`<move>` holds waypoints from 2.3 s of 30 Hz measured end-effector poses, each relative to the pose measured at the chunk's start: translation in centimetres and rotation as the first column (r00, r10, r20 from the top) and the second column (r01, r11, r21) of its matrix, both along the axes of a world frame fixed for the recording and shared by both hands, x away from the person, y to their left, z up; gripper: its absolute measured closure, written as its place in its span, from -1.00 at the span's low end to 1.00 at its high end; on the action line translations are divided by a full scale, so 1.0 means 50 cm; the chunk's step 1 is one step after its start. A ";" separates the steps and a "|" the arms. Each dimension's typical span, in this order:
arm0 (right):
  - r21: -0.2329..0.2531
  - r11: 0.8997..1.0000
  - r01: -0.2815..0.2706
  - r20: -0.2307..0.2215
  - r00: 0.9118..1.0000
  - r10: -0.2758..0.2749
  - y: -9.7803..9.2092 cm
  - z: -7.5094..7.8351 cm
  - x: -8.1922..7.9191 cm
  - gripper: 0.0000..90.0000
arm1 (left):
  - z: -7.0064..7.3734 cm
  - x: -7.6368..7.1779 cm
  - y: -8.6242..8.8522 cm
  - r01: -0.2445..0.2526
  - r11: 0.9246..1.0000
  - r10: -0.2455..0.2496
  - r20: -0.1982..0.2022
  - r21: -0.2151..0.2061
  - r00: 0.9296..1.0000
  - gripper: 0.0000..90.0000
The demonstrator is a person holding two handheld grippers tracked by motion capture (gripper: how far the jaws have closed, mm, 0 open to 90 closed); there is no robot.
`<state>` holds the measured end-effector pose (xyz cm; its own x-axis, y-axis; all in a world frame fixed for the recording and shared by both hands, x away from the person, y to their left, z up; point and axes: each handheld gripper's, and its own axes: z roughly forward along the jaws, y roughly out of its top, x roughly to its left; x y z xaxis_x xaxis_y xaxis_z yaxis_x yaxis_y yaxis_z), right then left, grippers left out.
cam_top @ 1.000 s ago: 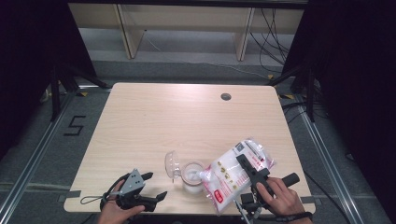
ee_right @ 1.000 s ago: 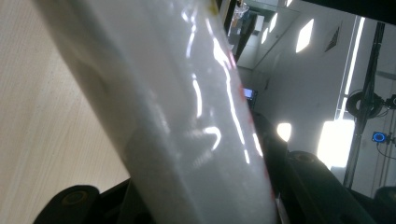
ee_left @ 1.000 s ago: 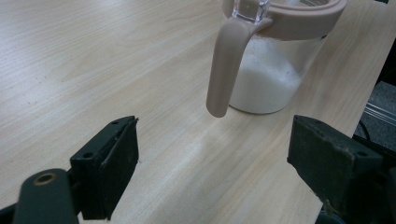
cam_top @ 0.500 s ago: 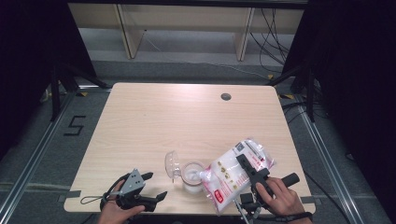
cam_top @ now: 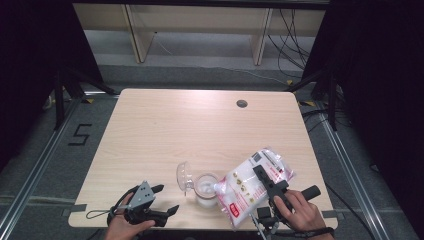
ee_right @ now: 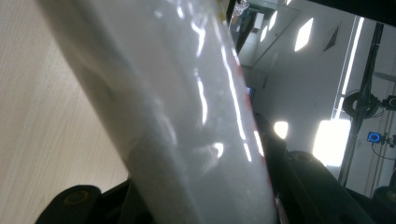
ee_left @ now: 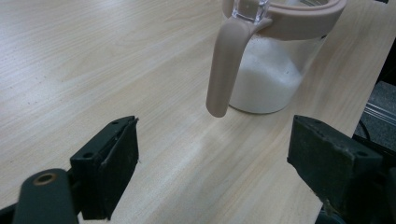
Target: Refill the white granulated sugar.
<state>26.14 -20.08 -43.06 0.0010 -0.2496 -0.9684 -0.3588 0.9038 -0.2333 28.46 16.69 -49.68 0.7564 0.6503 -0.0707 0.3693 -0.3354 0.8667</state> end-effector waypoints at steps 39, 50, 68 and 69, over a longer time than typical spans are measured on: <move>-0.024 1.000 -0.007 0.005 1.000 0.007 0.004 -0.005 0.005 0.49 | 0.000 0.000 0.000 0.000 1.000 0.000 0.000 0.000 1.000 -0.64; -0.026 1.000 -0.012 0.001 1.000 0.012 0.003 -0.005 0.007 0.49 | 0.001 0.001 0.002 0.001 1.000 -0.001 0.001 0.010 1.000 -0.65; -0.017 1.000 -0.019 0.002 1.000 0.019 0.002 -0.008 0.009 0.49 | 0.001 0.000 0.000 -0.004 1.000 0.004 0.000 0.003 1.000 -0.64; -0.011 1.000 -0.014 -0.001 1.000 0.014 0.002 -0.009 0.009 0.49 | 0.001 0.000 0.000 -0.004 1.000 0.004 0.001 0.003 1.000 -0.65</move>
<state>26.60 -20.00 -43.49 0.0033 -0.2597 -0.9657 -0.3717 0.8962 -0.2423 28.44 16.72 -49.65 0.7537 0.6537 -0.0684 0.3703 -0.3363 0.8659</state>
